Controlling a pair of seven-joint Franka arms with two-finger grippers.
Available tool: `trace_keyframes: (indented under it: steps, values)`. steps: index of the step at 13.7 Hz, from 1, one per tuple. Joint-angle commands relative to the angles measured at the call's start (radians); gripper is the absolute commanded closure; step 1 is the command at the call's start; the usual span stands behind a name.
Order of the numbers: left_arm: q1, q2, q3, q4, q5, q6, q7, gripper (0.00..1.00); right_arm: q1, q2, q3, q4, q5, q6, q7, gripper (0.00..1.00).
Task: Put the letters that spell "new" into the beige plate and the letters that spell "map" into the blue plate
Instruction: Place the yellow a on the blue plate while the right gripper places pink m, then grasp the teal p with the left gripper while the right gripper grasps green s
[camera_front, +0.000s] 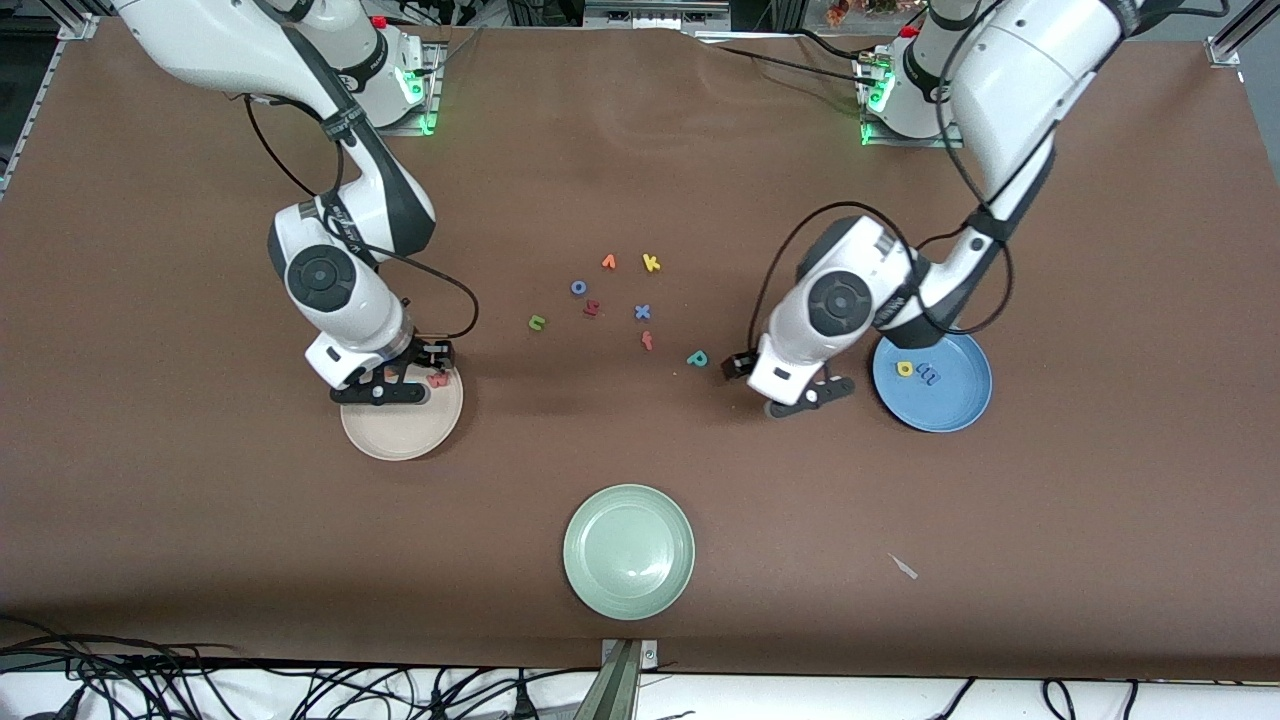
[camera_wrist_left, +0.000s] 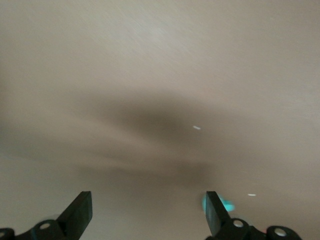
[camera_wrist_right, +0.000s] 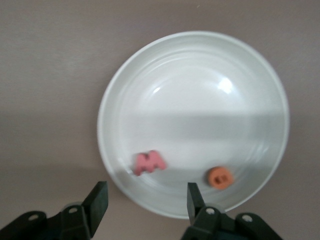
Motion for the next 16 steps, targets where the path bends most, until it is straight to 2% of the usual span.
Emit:
trace_keyframes:
  steps: [1,5,7,9,13,16]
  values:
    - [-0.073,0.043,0.018,0.007,0.047,0.089,-0.187,0.00,0.014,0.006,0.074,-0.011,-0.002,0.011,0.206,0.28]
    - [-0.153,0.108,0.044,0.022,0.165,0.104,-0.378,0.00,0.091,0.032,0.086,-0.075,-0.002,0.141,0.426,0.28]
    - [-0.190,0.116,0.072,0.027,0.169,0.106,-0.409,0.01,0.126,0.040,0.086,-0.100,-0.002,0.178,0.490,0.28]
    - [-0.222,0.140,0.089,0.074,0.166,0.104,-0.417,0.04,0.155,0.051,0.085,-0.103,-0.011,0.185,0.532,0.28]
    - [-0.230,0.151,0.095,0.085,0.167,0.104,-0.435,0.22,0.162,0.078,0.085,-0.117,-0.019,0.232,0.535,0.29]
    - [-0.230,0.151,0.095,0.085,0.169,0.104,-0.434,0.36,0.162,0.094,0.083,-0.135,-0.057,0.257,0.535,0.31]
